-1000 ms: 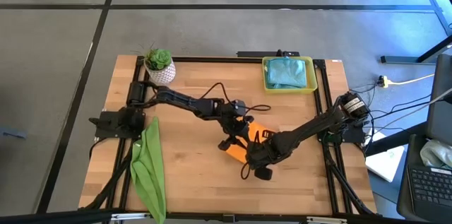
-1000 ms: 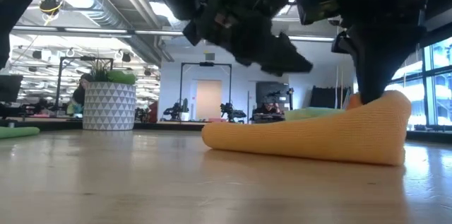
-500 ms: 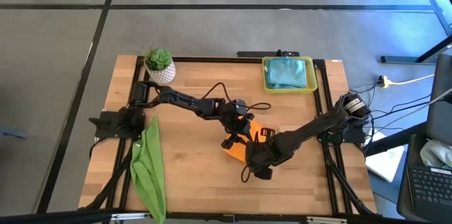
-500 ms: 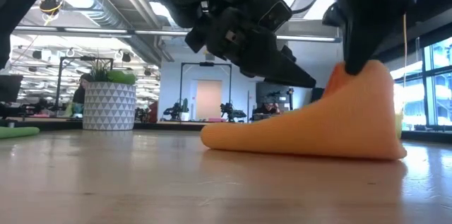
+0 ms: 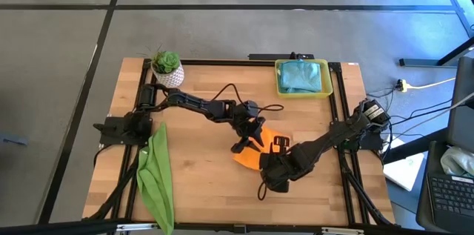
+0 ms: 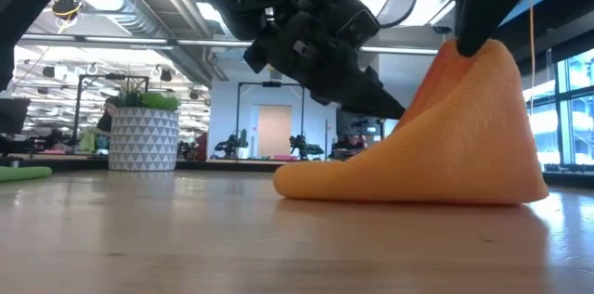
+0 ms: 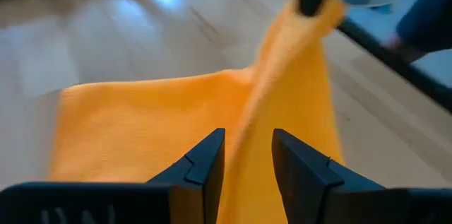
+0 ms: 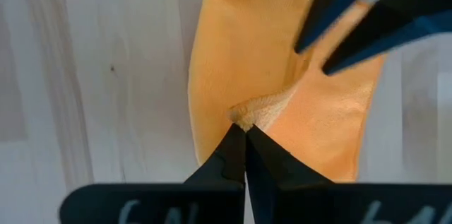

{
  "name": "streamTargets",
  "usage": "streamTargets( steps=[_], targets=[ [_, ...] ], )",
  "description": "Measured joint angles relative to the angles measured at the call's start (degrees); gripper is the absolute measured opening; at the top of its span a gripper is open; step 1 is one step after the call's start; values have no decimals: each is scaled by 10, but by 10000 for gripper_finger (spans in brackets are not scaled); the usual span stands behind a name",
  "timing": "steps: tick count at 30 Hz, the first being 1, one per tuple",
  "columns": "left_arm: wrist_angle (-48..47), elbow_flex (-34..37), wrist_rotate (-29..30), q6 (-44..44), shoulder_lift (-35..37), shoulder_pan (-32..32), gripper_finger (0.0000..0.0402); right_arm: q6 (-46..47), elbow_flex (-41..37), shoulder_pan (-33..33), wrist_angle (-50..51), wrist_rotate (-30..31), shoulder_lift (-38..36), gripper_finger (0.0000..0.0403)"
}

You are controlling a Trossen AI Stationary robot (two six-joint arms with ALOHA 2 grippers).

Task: Fold microfiber towels
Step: Fold the orange microfiber towel

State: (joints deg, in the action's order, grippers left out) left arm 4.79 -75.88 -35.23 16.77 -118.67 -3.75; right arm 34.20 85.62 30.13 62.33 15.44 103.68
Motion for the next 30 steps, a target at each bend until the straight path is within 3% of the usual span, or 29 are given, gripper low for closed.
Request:
streamTargets(
  steps=[5, 14, 30],
  targets=[
    [-7, -1, -35, -30, -18, 7, 112, 0, 0, 0, 9, 8, 0, 0],
    [-11, 0, 62, -27, -29, 16, 112, 14, 0, 1, 10, 7, 0, 0],
    [-13, 0, 27, -24, -6, -42, 112, 16, 0, 9, 9, 8, 0, 0]
  ],
)
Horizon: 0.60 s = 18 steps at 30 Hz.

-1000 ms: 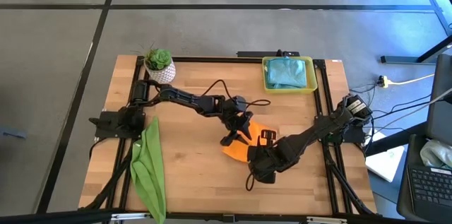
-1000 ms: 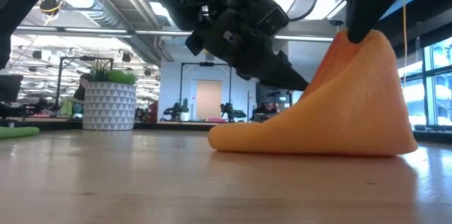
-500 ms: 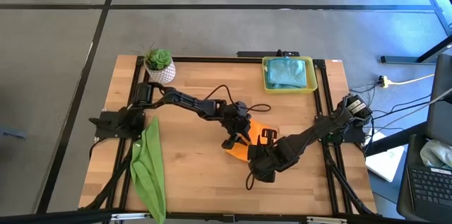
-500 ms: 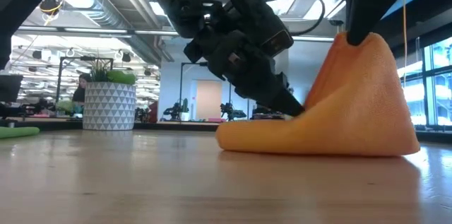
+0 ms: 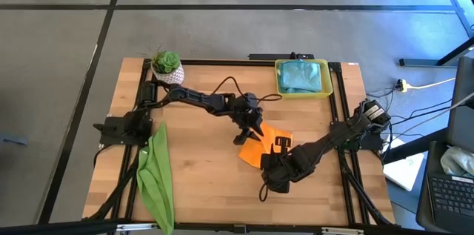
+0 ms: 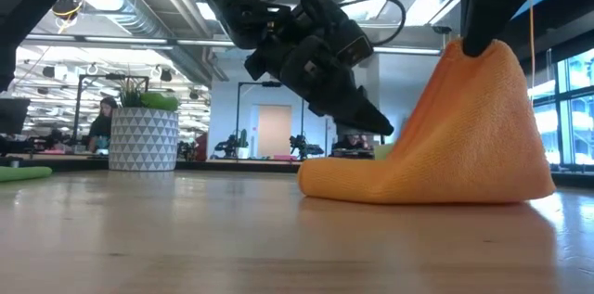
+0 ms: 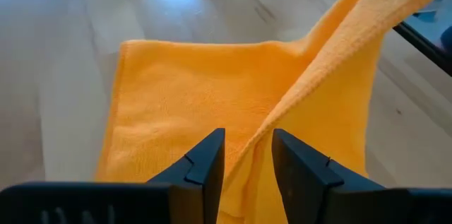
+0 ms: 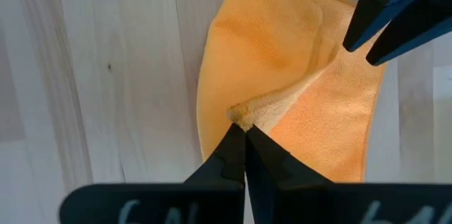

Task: Fold microfiber towels
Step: Fold the orange microfiber towel

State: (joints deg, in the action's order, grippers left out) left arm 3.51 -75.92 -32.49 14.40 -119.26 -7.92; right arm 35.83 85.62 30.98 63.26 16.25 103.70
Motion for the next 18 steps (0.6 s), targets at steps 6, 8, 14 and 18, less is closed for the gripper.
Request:
streamTargets(
  steps=[6, 8, 14, 18],
  targets=[
    [-2, 0, -1, 9, -13, 12, 112, 3, 0, 1, -1, 1, 0, 0],
    [-2, 0, 0, 2, -28, 17, 112, 1, 0, 1, 1, 3, 0, 0],
    [0, 0, 0, -22, -34, 21, 112, -1, 0, 1, 8, 6, 0, 0],
    [-14, 0, -5, -20, -30, 15, 112, -1, 0, 1, 8, 6, 0, 0]
  ],
)
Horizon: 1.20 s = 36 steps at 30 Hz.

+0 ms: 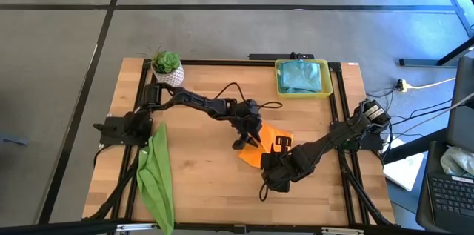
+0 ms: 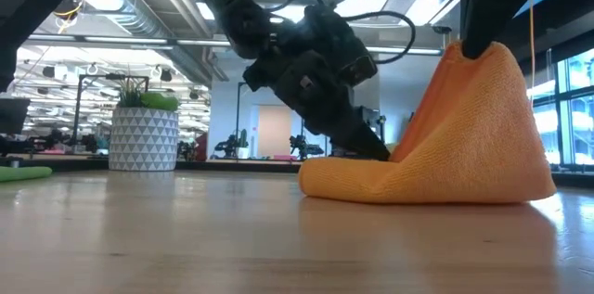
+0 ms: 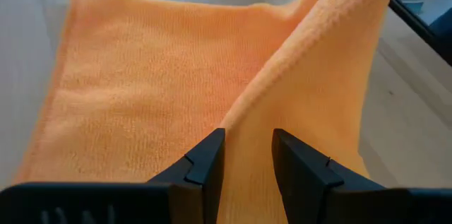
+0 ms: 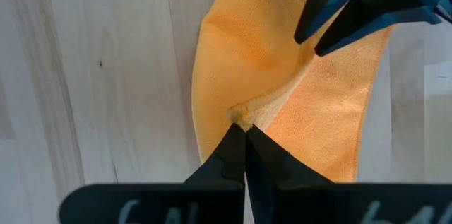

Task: Fold microfiber towels
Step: Fold the orange microfiber towel

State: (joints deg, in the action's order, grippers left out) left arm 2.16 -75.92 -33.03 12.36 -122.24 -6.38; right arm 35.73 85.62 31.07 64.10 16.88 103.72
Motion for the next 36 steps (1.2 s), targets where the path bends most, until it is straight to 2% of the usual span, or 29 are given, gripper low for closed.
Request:
streamTargets(
  steps=[7, 12, 17, 27, 36],
  targets=[
    [-39, 0, 10, 44, 0, 2, 112, 8, 0, 0, 1, 0, 0, 0],
    [-15, 0, 52, 47, 0, 6, 112, 15, 0, 0, 1, 0, 0, 0],
    [11, 0, 48, 45, 3, 3, 112, 16, 0, 0, 1, 0, 0, 0],
    [27, -1, -11, 47, -10, -8, 112, 27, 0, 0, 0, 0, 0, 0],
    [82, -1, -11, 33, -22, -14, 112, 30, 0, 3, -18, 0, 0, 0]
  ],
)
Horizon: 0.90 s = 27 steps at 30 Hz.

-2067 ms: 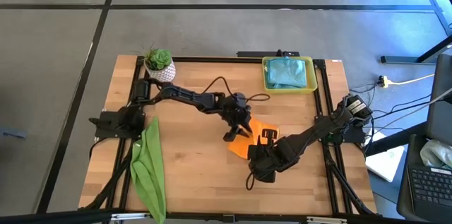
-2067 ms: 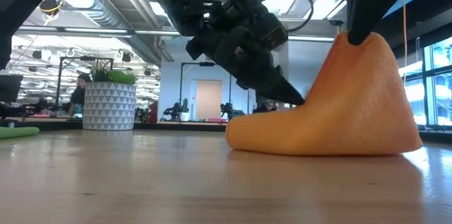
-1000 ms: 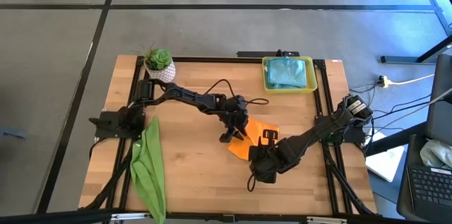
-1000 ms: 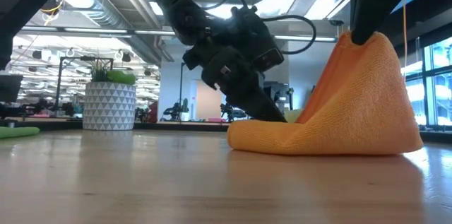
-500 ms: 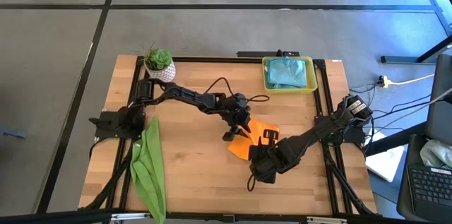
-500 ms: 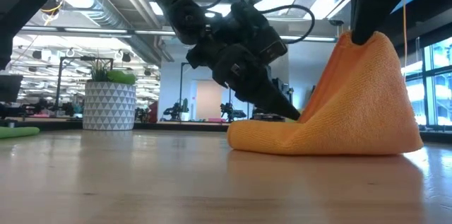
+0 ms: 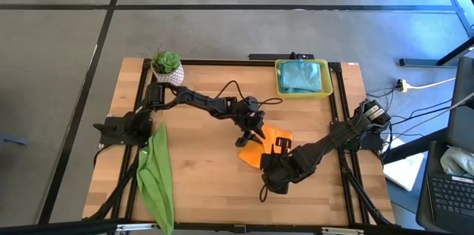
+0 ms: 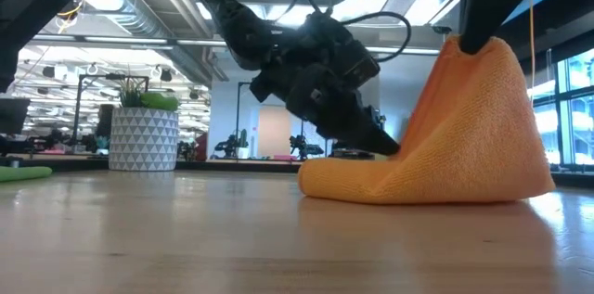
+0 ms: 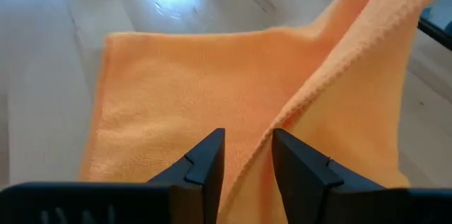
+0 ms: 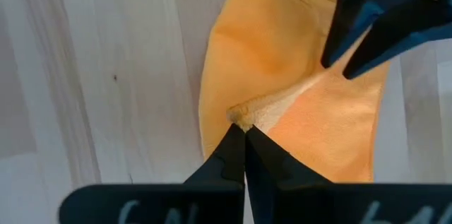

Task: Fold microfiber towels
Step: Fold the orange microfiber towel

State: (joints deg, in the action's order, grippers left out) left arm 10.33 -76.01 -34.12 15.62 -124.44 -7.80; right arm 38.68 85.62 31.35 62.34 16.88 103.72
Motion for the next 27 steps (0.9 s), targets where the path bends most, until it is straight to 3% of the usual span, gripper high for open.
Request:
streamTargets(
  steps=[8, 18, 22, 27],
  targets=[
    [-8, -26, -39, 5, 0, 4, 112, -3, 0, 1, 0, 0, 0, 0],
    [-114, -55, -75, -2, 0, 4, 119, -10, 0, 1, 1, 0, 0, 0],
    [-118, -56, -63, 12, 0, 10, 134, -3, 0, 1, 1, 6, 0, 0],
    [-109, -57, 4, 66, 0, 33, 150, 0, 0, 1, 2, 6, -3, 0]
  ],
)
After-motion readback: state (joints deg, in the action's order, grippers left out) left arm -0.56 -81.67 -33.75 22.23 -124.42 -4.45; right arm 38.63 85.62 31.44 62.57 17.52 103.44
